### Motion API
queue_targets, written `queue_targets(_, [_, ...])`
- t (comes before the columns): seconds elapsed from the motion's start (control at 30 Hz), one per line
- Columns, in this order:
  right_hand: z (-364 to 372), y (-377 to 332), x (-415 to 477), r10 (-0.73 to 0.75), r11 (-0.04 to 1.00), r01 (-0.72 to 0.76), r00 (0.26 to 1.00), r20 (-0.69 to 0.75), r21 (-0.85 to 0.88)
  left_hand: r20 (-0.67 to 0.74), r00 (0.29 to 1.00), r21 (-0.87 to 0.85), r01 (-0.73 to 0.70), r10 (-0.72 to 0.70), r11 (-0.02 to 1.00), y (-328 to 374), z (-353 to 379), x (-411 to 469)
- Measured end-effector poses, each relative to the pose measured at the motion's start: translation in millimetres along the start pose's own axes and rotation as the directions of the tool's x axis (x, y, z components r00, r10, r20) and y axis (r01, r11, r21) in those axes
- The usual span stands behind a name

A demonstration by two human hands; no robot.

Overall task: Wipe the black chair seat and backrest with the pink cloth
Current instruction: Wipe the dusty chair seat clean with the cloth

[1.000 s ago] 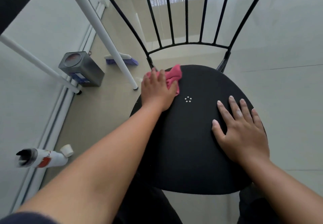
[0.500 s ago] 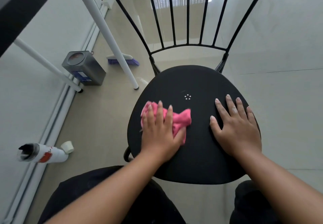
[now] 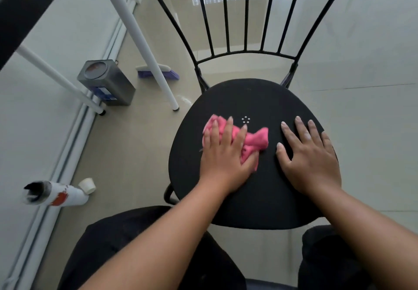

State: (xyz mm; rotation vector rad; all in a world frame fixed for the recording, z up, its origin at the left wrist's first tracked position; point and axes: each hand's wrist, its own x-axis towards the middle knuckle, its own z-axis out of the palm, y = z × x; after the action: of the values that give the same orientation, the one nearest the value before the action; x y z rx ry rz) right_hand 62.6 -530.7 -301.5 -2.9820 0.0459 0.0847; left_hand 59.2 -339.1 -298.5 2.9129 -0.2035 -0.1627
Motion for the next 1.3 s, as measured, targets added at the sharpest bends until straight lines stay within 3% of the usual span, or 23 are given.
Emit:
queue_targets(0.1, [-1,-2,0,-0.006,1.0,0.006,1.0,0.019,-0.003,0.017,0.999,0.044,-0.038,0.037,0.998,-17,3,-77])
queue_targets(0.2, [-1,-1,-1,-0.008,1.0,0.008,1.0,0.02,-0.007,0.037,0.999,0.095,-0.008,0.005,0.995,-45,-3,-86])
queue_targets(0.37, [-1,-1,-1,0.0,1.0,-0.001,1.0,0.019,0.022,0.076,0.98,0.123,0.176,-0.186,0.977,-60,-19,4])
queue_targets(0.43, [2,-1,-1,-0.006,1.0,0.006,1.0,-0.008,0.026,0.067,0.979,0.124,0.182,-0.191,0.976,-48,-18,60])
queue_targets(0.57, [3,-1,0,0.049,0.994,-0.038,0.994,-0.101,0.107,0.077,0.997,0.114,0.005,-0.014,0.993,7,-12,148])
queue_targets(0.67, [3,1,2,0.113,0.989,-0.1,0.986,-0.121,0.109,0.104,0.98,0.118,-0.184,0.172,0.976,43,-9,166])
queue_targets(0.8, [2,0,2,0.104,0.992,-0.096,0.99,-0.093,0.084,0.09,0.95,0.062,-0.306,0.3,0.95,24,-7,133])
queue_targets(0.97, [-3,-2,0,0.103,0.991,-0.096,0.992,-0.074,0.094,0.11,0.983,0.072,-0.153,0.144,0.986,-31,-16,22])
queue_targets(1.13, [-4,-3,-1,0.107,0.991,-0.102,0.993,-0.049,0.083,0.08,0.986,0.056,-0.15,0.145,0.987,-25,6,-102])
queue_targets(1.3, [-1,-2,0,0.1,0.993,-0.096,0.994,-0.055,0.064,0.014,0.999,0.048,-0.036,0.035,0.998,-12,4,-60])
